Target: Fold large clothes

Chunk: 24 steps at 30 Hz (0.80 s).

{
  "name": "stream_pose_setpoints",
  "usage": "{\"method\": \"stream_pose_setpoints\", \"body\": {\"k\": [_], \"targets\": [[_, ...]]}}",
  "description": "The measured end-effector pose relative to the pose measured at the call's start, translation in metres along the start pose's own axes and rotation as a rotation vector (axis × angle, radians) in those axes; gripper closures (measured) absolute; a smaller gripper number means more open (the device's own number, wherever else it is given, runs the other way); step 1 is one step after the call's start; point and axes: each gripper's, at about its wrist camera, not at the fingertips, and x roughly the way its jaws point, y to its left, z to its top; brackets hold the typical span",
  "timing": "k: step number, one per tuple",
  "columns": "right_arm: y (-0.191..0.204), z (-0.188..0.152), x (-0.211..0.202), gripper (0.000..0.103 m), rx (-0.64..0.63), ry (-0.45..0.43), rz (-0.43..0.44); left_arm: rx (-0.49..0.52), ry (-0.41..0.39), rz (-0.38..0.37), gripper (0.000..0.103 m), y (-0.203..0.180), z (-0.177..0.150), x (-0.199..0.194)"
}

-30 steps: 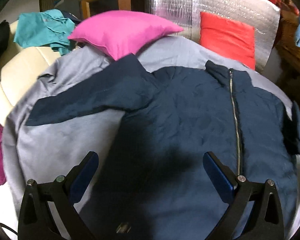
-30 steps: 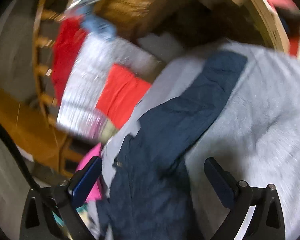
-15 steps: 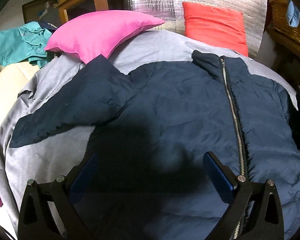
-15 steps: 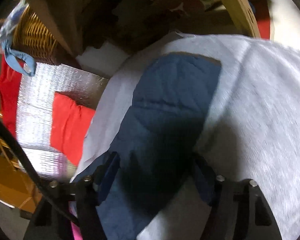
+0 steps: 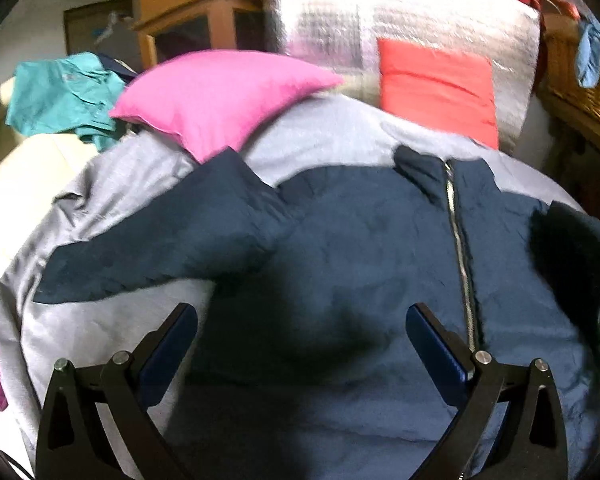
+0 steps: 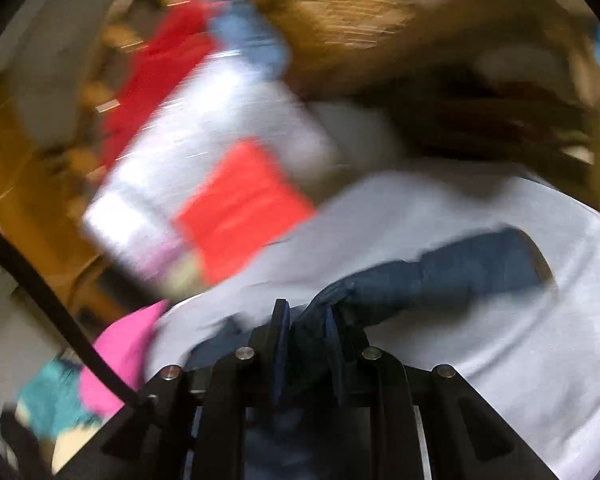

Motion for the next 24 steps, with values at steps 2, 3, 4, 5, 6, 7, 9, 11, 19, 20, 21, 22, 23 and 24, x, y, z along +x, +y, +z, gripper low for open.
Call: {"method": "stream_pose_setpoints", "body": {"k": [2,3,4,5,6,7,9,11,19,20,21,22,23,24], "targets": [[0.049,-0.021,0.002,0.083,-0.097,0.047,0.110,-0.023,-0.011,0.018,0.000,0.009,0.003,-0.001],[0.066,-0.032,0.004,0.082,-0.128,0.075,0.147,-0.044,-0.013,0.024,0.000,0.017,0.005,-0.001],[0.085,-0.049,0.007,0.080,-0.163,0.119,0.185,-0.066,-0.014,0.031,0.000,0.025,0.006,0.000],[0.099,-0.063,0.013,0.080,-0.183,0.168,0.209,-0.085,-0.015,0.040,0.000,0.033,0.007,0.001],[0.107,-0.076,0.019,0.075,-0.195,0.210,0.223,-0.100,-0.016,0.048,0.000,0.040,0.008,0.001],[0.115,-0.091,0.028,0.069,-0.214,0.267,0.225,-0.118,-0.015,0.059,0.000,0.048,0.009,0.003],[0.120,-0.115,0.041,0.019,-0.238,0.380,0.185,-0.148,-0.016,0.070,0.000,0.061,0.011,0.005],[0.116,-0.127,0.036,0.019,-0.218,0.427,0.195,-0.168,-0.016,0.071,0.000,0.071,0.012,0.006],[0.047,-0.080,-0.002,0.018,-0.056,0.269,0.076,-0.155,-0.039,-0.029,0.000,0.061,0.014,0.000],[0.030,-0.071,-0.001,0.018,-0.006,0.246,0.041,-0.138,-0.038,-0.057,0.000,0.053,0.014,0.001],[0.019,-0.065,0.001,0.018,0.036,0.233,0.020,-0.124,-0.036,-0.078,0.000,0.048,0.014,0.001],[-0.001,-0.061,0.003,0.018,0.092,0.221,-0.015,-0.101,-0.033,-0.107,0.000,0.039,0.014,0.003],[-0.014,-0.058,0.005,0.018,0.124,0.218,-0.049,-0.078,-0.032,-0.137,0.000,0.030,0.014,0.003],[-0.033,-0.055,0.009,0.018,0.167,0.224,-0.107,-0.059,-0.033,-0.164,0.000,0.022,0.014,0.004]]}}
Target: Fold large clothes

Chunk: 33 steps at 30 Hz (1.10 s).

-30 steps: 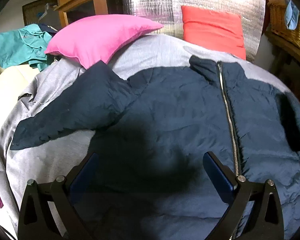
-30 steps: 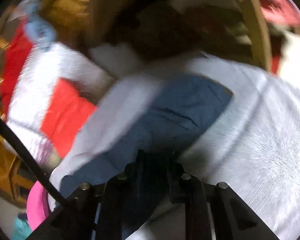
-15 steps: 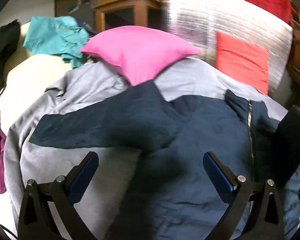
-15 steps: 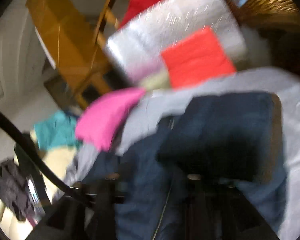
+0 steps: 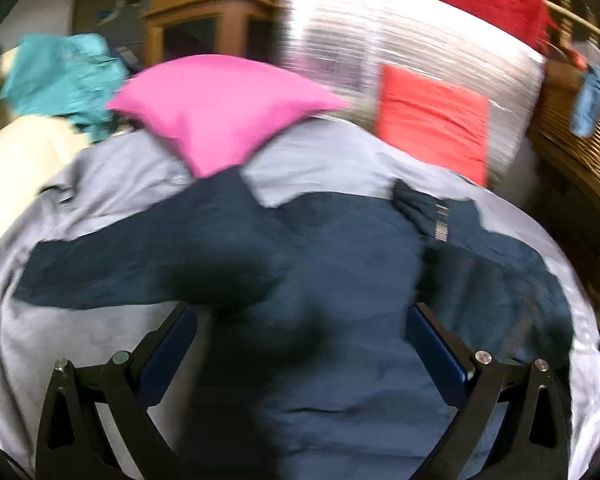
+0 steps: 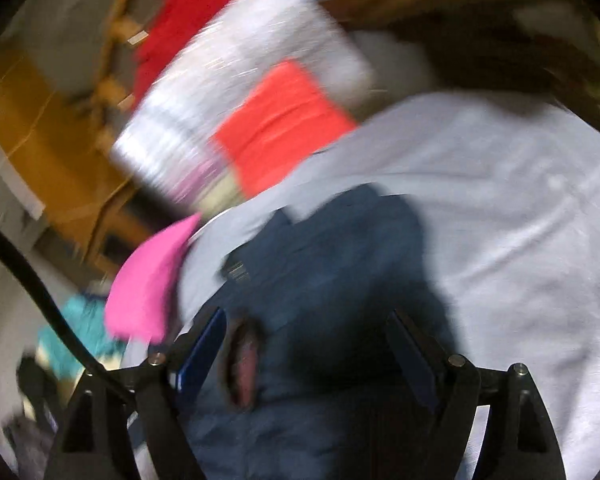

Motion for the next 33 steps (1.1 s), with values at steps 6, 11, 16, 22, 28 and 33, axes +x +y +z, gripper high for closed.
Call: {"method": "stream_pose_setpoints", "body": {"k": [6,11,16,22,28,33], "targets": [[-0.050,0.024,0.032,0.021,0.147,0.063,-0.077,0.128,-0.002,-0.151,0.000,-0.062,-0.004,0.006],[-0.055,0.031,0.056,0.026,0.144,0.085,-0.081,0.242,-0.001,-0.174,0.000,-0.118,-0.020,0.018],[-0.063,0.026,0.089,0.047,0.167,0.152,-0.046,0.336,0.077,-0.035,0.000,-0.151,-0.036,0.060],[-0.039,0.017,0.093,0.062,0.076,0.151,-0.036,0.204,0.185,-0.086,0.063,-0.120,-0.026,0.080],[0.015,0.010,0.042,0.062,-0.167,-0.097,-0.171,0.091,0.114,-0.054,0.078,-0.067,0.008,0.057],[0.044,-0.007,0.031,0.034,-0.248,-0.125,-0.094,-0.037,0.064,0.019,0.071,-0.006,0.028,0.036]]}}
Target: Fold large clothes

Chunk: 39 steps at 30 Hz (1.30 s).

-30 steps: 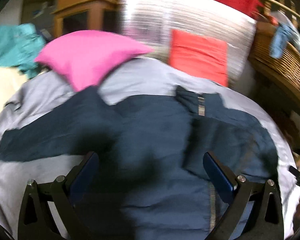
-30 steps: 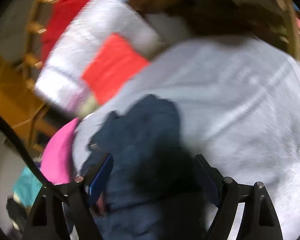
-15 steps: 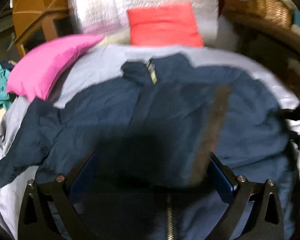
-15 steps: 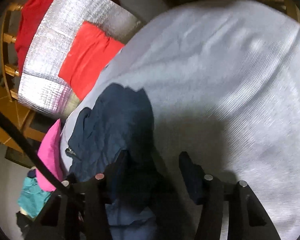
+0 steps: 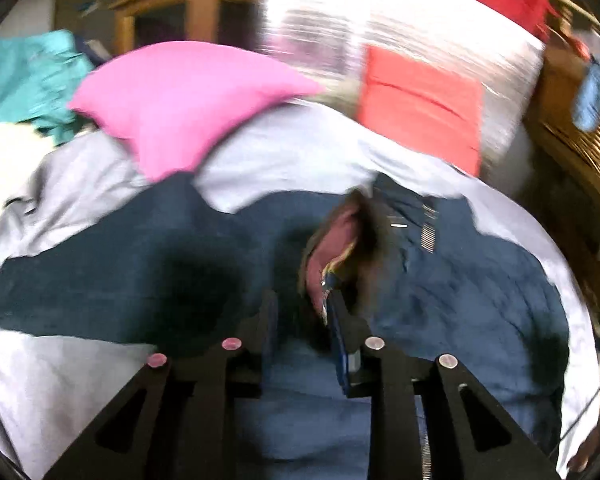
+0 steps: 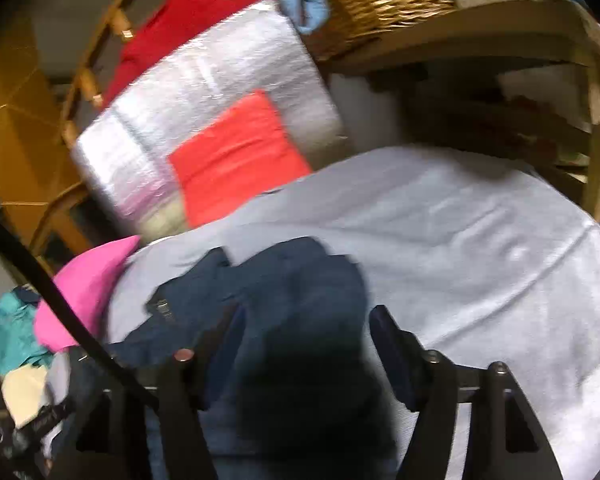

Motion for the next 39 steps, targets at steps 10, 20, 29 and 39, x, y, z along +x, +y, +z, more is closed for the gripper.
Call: {"method": "stream_pose_setpoints", "body": {"k": [10,20,29,39], "targets": [[0.008,-0.041,0.072,0.051,-0.046,0.313,-0.024,-0.361,-0.006,0.131,0.028,0.161,0.001,-0.026],[0.047,-0.041,0.035,0.052,-0.115,0.200,0.098,-0.825,0.084,0.082,0.028,0.300,-0.043,-0.002],[0.061,-0.058,0.048,0.051,-0.145,0.262,0.106,-1.047,0.059,-0.063,0.040,0.339,-0.063,0.042],[0.057,-0.052,0.037,0.051,-0.102,0.219,0.103,-0.892,-0.017,-0.006,0.090,0.316,-0.031,0.043]]}}
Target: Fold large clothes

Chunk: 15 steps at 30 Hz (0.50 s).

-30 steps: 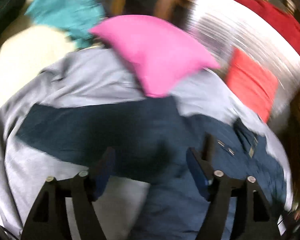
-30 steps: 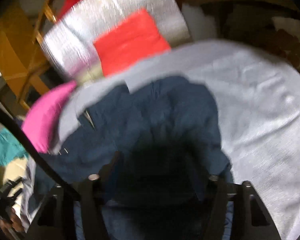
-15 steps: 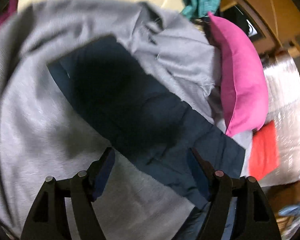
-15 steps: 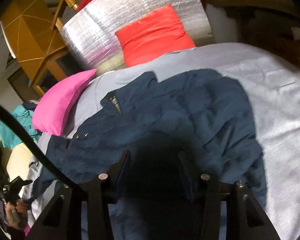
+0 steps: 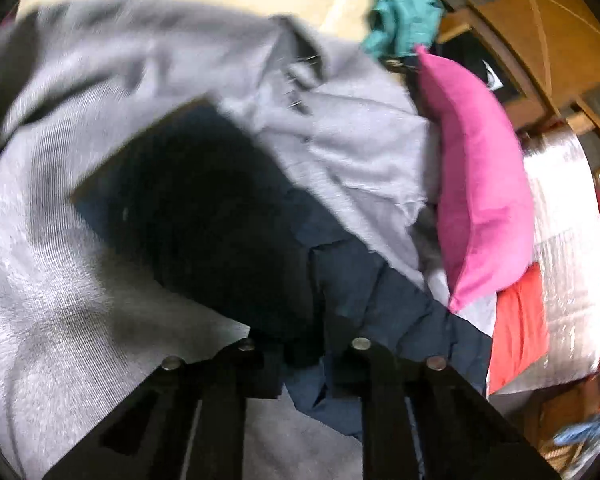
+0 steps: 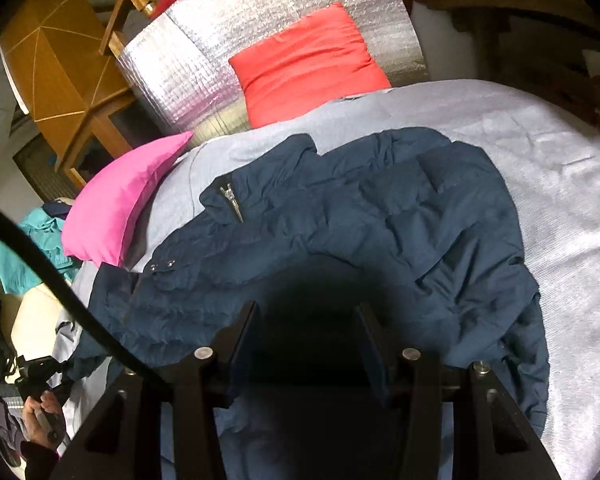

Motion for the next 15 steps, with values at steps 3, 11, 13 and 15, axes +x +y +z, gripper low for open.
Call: {"method": "stream_pose_setpoints", "body": {"k": [3,11,13,15], "targets": [[-0.007,0.003,-0.005,0.051,0.034,-0.017,-0.006,0.153,-0.082,-0.036,0.092,-0.048,-0.012,-0.026],[-0.037,0.011,-0.021,0.051,0.145,-0.058,-0.020,0.656,-0.209,-0.265,0.092,-0.179,-0.116,-0.102],[-0.045,0.013,-0.025,0.051,0.176,-0.068,-0.016,0.779,-0.199,-0.337,0.092,-0.207,-0.157,-0.112],[-0.053,0.014,-0.029,0.049,0.201,-0.077,-0.017,0.873,-0.162,-0.410,0.092,-0.228,-0.194,-0.117]]}}
